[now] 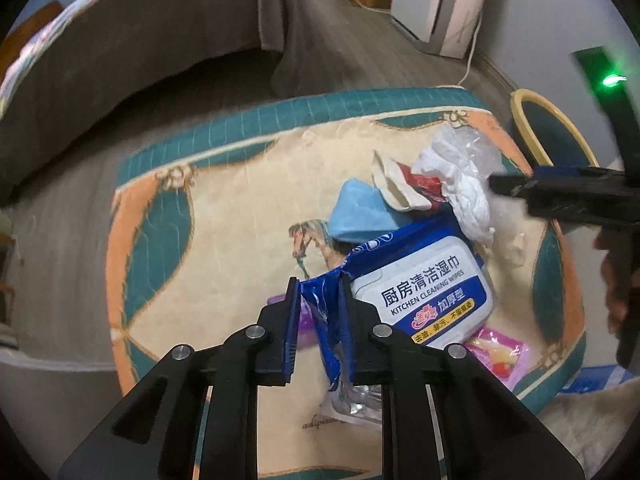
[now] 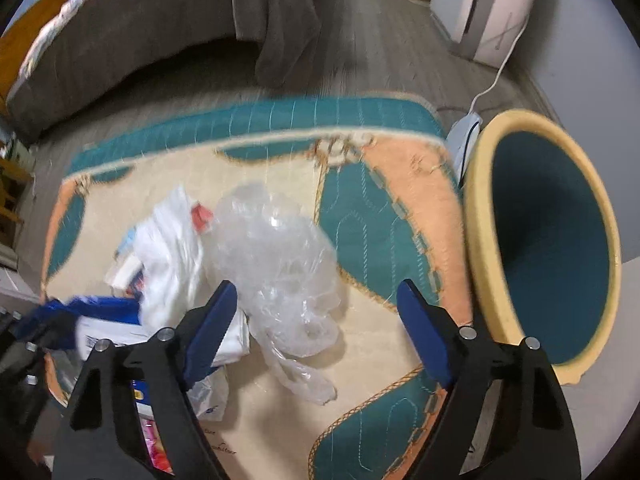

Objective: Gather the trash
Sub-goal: 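Grasp the clear plastic bag with the right gripper while the left grasps the wipes pack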

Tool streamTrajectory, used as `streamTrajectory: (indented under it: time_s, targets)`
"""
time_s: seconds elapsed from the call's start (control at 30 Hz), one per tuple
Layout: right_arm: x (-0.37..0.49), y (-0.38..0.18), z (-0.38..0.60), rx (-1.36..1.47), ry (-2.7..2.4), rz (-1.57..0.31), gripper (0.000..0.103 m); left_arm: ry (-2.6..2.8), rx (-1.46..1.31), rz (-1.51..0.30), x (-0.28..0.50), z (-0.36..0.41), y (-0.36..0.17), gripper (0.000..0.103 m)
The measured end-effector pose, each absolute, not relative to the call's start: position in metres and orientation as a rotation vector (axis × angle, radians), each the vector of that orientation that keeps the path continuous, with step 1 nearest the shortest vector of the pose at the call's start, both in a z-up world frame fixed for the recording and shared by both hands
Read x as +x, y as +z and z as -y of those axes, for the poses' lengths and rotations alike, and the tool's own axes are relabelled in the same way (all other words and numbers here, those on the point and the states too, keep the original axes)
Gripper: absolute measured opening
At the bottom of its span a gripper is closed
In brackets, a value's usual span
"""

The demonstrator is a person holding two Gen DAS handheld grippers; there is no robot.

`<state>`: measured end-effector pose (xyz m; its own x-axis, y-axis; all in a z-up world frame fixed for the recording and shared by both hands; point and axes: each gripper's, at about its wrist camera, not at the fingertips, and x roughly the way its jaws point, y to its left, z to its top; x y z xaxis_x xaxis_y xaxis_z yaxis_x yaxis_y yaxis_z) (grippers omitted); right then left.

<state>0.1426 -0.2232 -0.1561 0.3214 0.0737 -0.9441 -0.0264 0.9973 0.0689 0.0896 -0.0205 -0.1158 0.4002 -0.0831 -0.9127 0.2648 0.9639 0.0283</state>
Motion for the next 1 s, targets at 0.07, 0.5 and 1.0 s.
streamTrajectory:
  time_s: [0.07,0.5,1.0]
  targets:
    - [0.143,-0.168,0.221,0.022,0.063,-1.283,0.067,-0.224,0.202,-1.118,0.088,0.021,-0.110,0.018]
    - [0.122,-0.128,0.239,0.134,0.049,-1.233,0.032,-0.268,0.201,-0.996,0.074,0.022,-0.066,0.017]
    - [0.066,-0.030,0.283,0.198,-0.001,-1.032,0.032,-0.222,0.158,-0.783,0.065,0.034,-0.002,0.017]
